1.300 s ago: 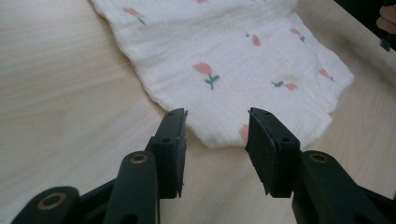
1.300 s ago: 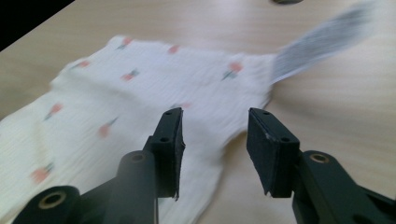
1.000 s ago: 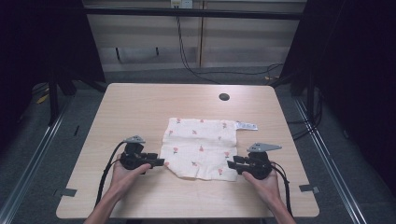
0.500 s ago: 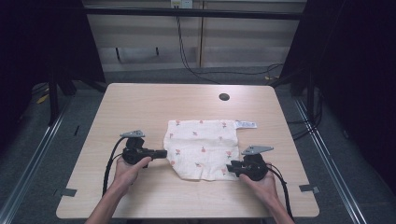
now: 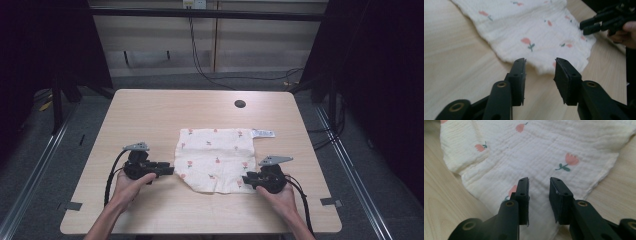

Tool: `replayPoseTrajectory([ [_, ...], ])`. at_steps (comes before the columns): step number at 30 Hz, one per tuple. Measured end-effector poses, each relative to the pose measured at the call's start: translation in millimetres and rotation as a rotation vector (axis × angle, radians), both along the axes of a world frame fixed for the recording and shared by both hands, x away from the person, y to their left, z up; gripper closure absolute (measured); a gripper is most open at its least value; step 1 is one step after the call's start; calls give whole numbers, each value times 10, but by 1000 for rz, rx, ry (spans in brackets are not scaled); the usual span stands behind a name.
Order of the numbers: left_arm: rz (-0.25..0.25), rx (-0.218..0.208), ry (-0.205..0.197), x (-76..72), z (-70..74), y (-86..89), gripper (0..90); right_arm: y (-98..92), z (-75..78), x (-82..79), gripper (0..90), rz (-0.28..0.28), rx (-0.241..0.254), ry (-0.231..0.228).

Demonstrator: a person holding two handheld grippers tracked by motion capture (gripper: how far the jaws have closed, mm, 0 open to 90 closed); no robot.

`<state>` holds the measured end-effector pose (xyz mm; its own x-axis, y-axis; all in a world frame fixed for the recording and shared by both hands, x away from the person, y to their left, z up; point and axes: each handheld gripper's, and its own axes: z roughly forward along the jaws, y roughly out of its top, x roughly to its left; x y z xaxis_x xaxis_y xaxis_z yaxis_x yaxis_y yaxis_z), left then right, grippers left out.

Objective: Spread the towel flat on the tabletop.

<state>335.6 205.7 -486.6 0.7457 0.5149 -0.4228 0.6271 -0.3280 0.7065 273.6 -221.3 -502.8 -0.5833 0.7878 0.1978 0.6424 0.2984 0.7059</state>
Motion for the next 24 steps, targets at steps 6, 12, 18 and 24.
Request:
replayPoseTrajectory([
  [6, -18, 35, 6, 25, -87, -76, 490, 8, 5, -2, 688, 1, -4, 4],
  [12, -129, 77, -18, 25, -81, -347, 802, 24, 8, 5, 683, 10, -5, 5],
  [18, -168, -26, -37, 73, 139, -523, 866, 41, 13, 8, 684, 15, -13, 5],
  [24, -111, 3, -39, 123, 298, -457, 761, 39, 17, 2, 671, 17, -23, 1],
])
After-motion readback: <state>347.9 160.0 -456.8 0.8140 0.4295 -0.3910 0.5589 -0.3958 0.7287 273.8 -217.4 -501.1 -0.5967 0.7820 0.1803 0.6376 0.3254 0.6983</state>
